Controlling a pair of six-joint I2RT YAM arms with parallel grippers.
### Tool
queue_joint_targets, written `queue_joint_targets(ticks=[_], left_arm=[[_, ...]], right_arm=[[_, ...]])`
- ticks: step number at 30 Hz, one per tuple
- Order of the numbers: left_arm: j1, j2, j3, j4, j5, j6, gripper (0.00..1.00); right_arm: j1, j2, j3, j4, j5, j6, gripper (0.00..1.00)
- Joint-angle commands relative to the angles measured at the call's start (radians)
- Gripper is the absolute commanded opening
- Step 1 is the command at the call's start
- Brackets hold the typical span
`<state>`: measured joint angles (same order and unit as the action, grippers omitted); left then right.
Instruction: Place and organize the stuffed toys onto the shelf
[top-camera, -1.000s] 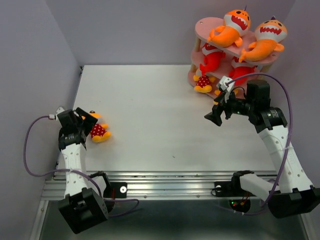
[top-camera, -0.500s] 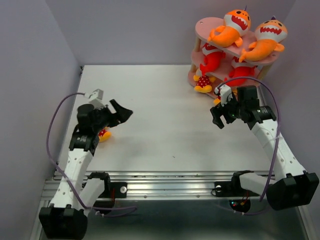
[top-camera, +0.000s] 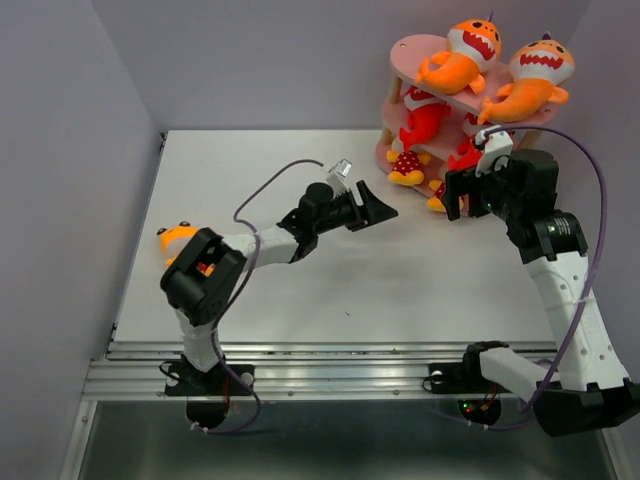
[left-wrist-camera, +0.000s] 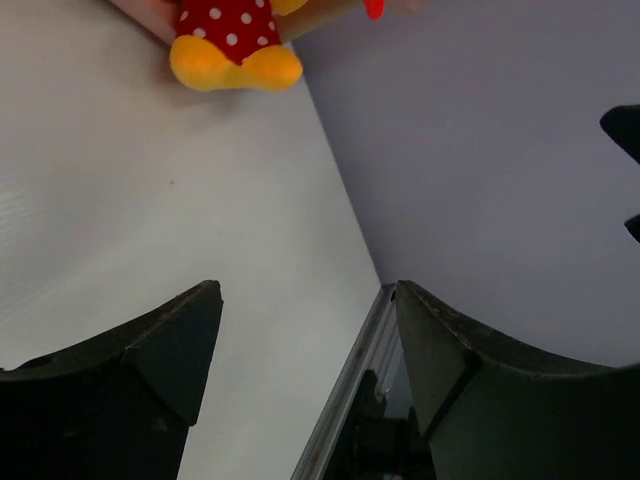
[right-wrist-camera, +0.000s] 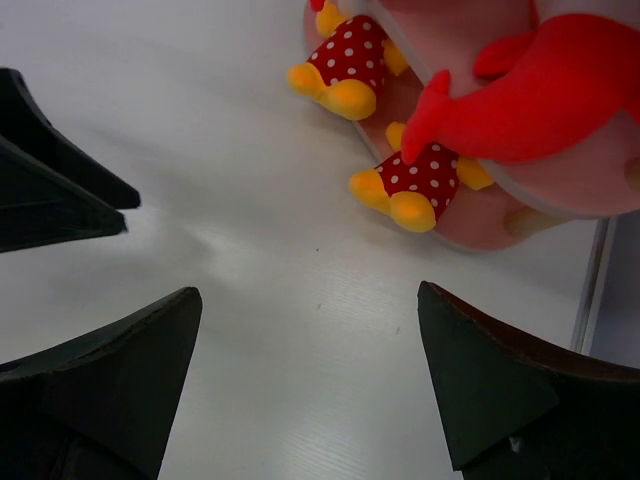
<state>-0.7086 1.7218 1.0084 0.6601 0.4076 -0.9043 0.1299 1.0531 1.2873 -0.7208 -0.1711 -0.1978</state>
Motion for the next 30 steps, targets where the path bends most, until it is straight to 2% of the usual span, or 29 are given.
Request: queue_joint_targets(ticks=[1, 6, 10, 14, 17, 20, 24, 30], left_arm=[[-0.038, 0.184, 0.126, 0.331, -0.058, -0.180, 0.78], [-0.078, 0.430, 0.307, 0.528, -0.143, -0.373, 0.70], [-0.112, 0.567, 0.406, 0.582, -0.230, -0.453, 0.66], [-0.138, 0.672, 0.522, 0.535, -0.294, -0.440, 0.66], [-0.160, 0.725, 0.645, 0.449, -0.332, -0.429, 0.67], [-0.164, 0.762, 0.703, 0.362, -0.371, -0.421, 0.69], [-0.164, 0.792, 0.725, 0.280, -0.430, -0.452, 0.70], [-0.164, 0.817, 0.766, 0.178, -0.414, -0.455, 0.70]], right_arm=[[-0.012, -0.025, 0.044, 0.081, 0.048, 0.086, 0.95], [-0.012, -0.061, -0.020, 0.147, 0.073, 0.115, 0.97], [-0.032, -0.082, -0.034, 0.175, 0.088, 0.121, 0.98], [-0.050, -0.102, -0.031, 0.184, 0.085, 0.129, 0.98], [-0.070, -0.110, -0.026, 0.184, 0.064, 0.141, 0.98], [-0.079, -0.119, -0.031, 0.187, 0.053, 0.147, 0.98], [-0.079, -0.134, -0.040, 0.187, 0.044, 0.152, 0.98], [-0.088, -0.145, -0.042, 0.187, 0.045, 0.150, 0.98]])
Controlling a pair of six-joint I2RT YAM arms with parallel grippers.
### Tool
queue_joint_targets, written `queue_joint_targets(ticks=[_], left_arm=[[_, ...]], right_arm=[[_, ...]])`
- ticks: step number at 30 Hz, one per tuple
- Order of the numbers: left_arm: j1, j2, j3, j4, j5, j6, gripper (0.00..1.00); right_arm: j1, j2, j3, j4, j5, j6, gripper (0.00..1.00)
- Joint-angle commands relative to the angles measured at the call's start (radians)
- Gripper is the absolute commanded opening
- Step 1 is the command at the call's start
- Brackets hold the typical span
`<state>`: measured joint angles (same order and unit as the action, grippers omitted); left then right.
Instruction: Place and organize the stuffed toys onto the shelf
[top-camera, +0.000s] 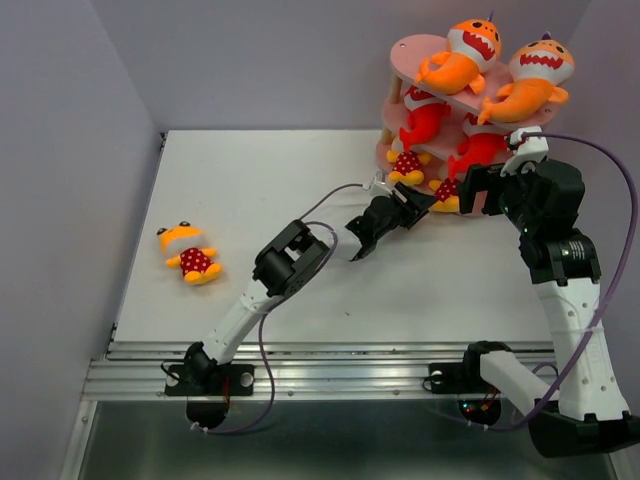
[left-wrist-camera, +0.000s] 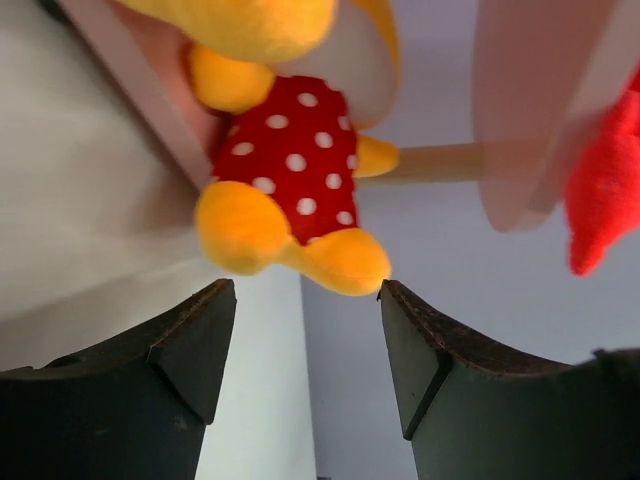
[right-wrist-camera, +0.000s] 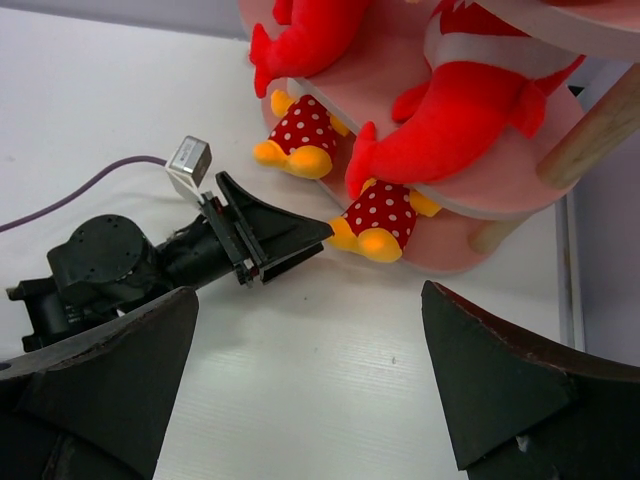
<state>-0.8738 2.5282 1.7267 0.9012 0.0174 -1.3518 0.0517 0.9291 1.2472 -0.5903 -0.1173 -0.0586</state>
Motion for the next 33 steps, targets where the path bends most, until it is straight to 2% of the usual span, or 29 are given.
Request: queue_joint_targets(ticks=[1, 8, 13, 21, 24, 27, 33], left_arm=[[0.001, 0.009, 0.050, -0.089, -0.022, -0.003, 0.70], [0.006, 0.055, 0.115, -0.131, 0.021, 0.002, 0.70], [0.007, 0.125, 0.238, -0.145, 0.050, -0.009, 0.71], [0.013, 0.155, 0.260, -0.147, 0.046, -0.050, 0.70], [0.018, 0.158, 0.264, -0.137, 0.035, -0.063, 0.64], [0.024, 0.162, 0.272, -0.128, 0.030, -0.078, 0.52], [0.035, 0.168, 0.292, -0.111, 0.026, -0.082, 0.43]], right_arm=[[-0.010, -0.022, -0.002, 0.057, -0.008, 0.013, 0.98], [-0.010, -0.021, -0.006, 0.060, -0.012, 0.016, 0.99], [-0.010, -0.027, -0.012, 0.058, -0.007, 0.014, 0.99], [-0.010, -0.027, -0.022, 0.063, -0.008, 0.011, 0.99], [-0.010, -0.026, -0.025, 0.063, -0.010, 0.011, 0.99], [-0.010, -0.027, -0.031, 0.061, -0.015, 0.011, 0.99], [-0.010, -0.027, -0.040, 0.061, -0.021, 0.013, 0.99]])
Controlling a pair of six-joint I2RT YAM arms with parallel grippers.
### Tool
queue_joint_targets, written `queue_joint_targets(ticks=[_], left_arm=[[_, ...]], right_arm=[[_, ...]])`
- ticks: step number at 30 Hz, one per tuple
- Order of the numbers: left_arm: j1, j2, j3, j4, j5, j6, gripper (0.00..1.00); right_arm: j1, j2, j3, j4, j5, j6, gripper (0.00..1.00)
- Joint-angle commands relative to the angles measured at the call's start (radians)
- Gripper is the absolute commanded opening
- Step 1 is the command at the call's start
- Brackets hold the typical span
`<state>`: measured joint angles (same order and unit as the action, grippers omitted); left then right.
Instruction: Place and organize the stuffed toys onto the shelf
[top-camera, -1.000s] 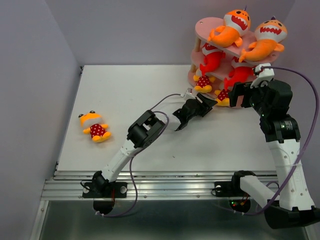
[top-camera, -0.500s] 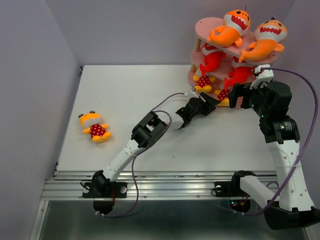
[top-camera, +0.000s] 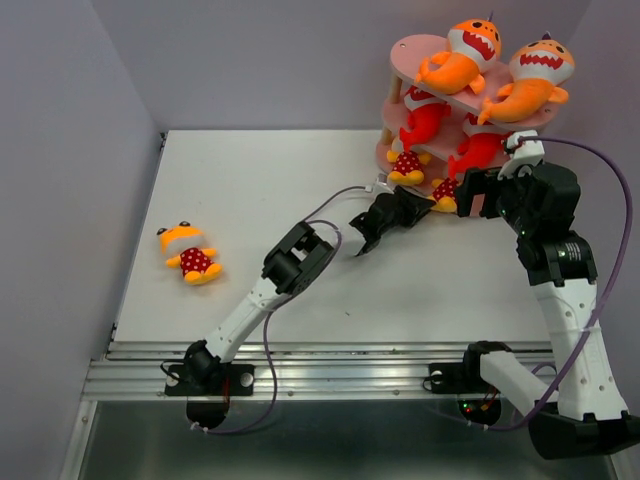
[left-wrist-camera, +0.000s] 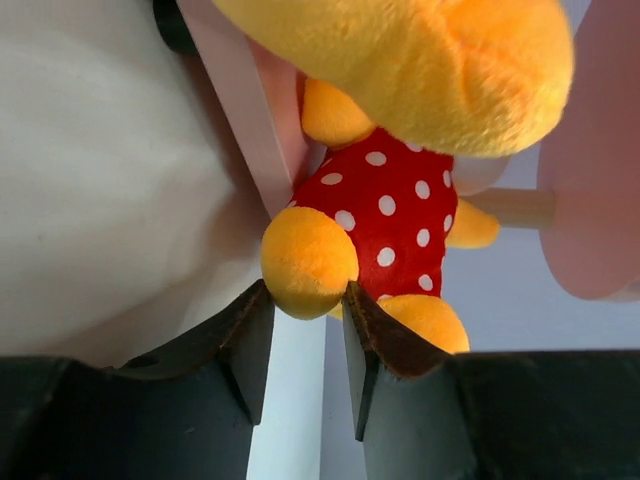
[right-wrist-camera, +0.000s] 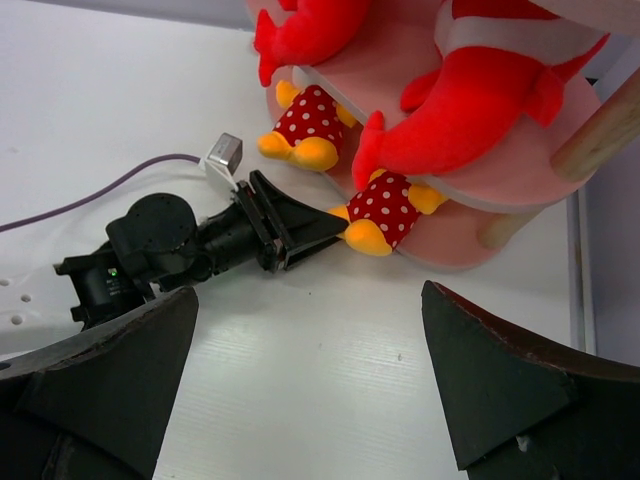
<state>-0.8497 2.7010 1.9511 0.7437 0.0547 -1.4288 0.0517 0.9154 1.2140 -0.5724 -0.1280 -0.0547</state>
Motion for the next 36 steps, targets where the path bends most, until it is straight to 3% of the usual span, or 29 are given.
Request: queue_joint_targets(ticks=[1, 6, 18, 26, 36], left_arm=[[0.014, -0.006, 0.071, 0.052, -0.012, -0.007, 0.41], [0.023, -0.003, 0.086, 0.069, -0.010, -0.005, 0.32], [0.026, -0.007, 0.077, 0.140, -0.006, -0.016, 0.00], [0.026, -0.072, -0.079, 0.267, -0.102, -0.048, 0.00], [0.032, -0.095, -0.136, 0.295, -0.170, -0.078, 0.00]], right_arm=[[-0.010, -0.015, -0.007, 0.043, -0.012, 0.009, 0.99], [-0.010, -0.018, -0.011, 0.043, -0.015, 0.007, 0.99], [-0.010, -0.021, -0.018, 0.043, -0.016, 0.006, 0.99], [-0.010, -0.023, -0.021, 0.043, -0.015, 0.004, 0.99], [-0.019, -0.024, -0.016, 0.042, -0.010, 0.004, 0.99]])
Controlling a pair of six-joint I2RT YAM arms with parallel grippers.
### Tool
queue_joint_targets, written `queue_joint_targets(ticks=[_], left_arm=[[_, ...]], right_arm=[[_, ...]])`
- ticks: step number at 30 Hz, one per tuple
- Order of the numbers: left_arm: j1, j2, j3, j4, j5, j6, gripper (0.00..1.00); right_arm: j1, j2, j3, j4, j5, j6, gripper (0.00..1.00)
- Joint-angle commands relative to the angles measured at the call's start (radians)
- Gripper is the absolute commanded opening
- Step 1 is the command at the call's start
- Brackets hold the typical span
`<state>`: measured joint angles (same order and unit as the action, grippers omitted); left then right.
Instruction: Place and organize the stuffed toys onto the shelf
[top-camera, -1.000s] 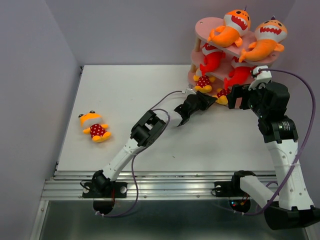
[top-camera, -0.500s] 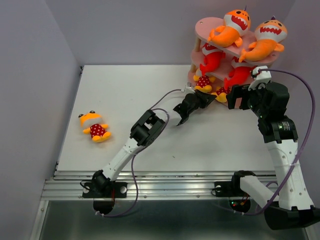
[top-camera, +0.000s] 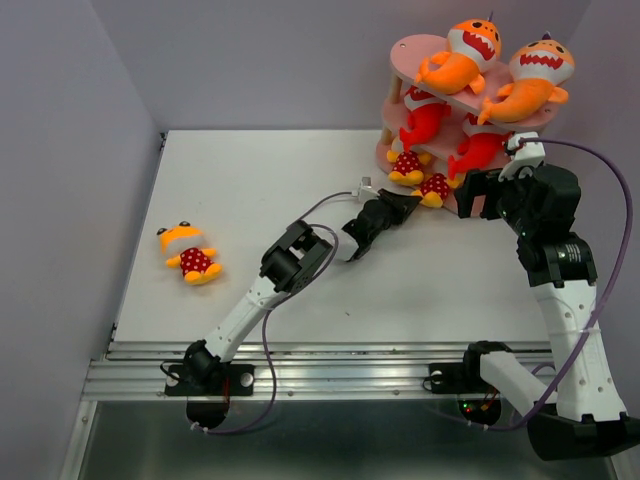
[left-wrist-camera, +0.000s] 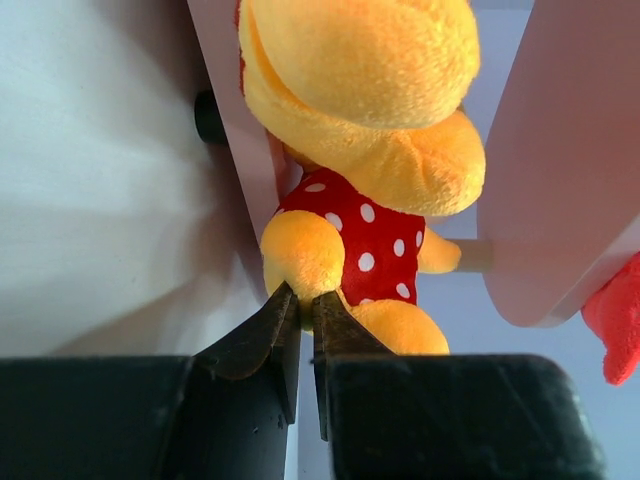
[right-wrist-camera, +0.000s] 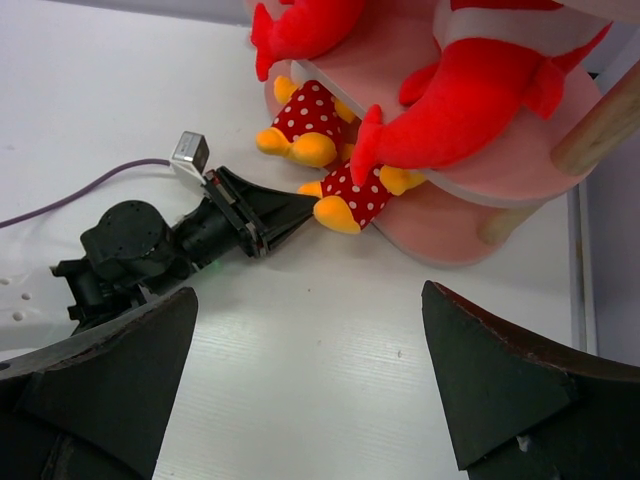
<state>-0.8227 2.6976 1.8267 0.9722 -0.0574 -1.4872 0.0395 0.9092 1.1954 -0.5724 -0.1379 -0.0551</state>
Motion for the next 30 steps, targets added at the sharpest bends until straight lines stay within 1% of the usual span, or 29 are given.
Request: queue_joint_targets(ticks=[1, 9, 17, 30], left_arm=[[0.007, -0.091, -0.012, 0.069, -0.059, -0.019, 0.00], [0.013, -0.104, -0.029, 0.095, -0.082, -0.019, 0.00], [0.013, -0.117, -0.037, 0.105, -0.137, -0.019, 0.00], [0.013, -0.099, 0.013, 0.085, -0.148, -0.022, 0.00]], right_arm=[[-0.007, -0.016, 0.001, 0.042, 0.001, 0.005, 0.99], [-0.007, -0.018, -0.003, 0.042, 0.004, 0.003, 0.99], [-0.007, -0.023, -0.002, 0.042, 0.011, 0.003, 0.99], [-0.007, -0.023, -0.007, 0.042, 0.015, -0.002, 0.99]])
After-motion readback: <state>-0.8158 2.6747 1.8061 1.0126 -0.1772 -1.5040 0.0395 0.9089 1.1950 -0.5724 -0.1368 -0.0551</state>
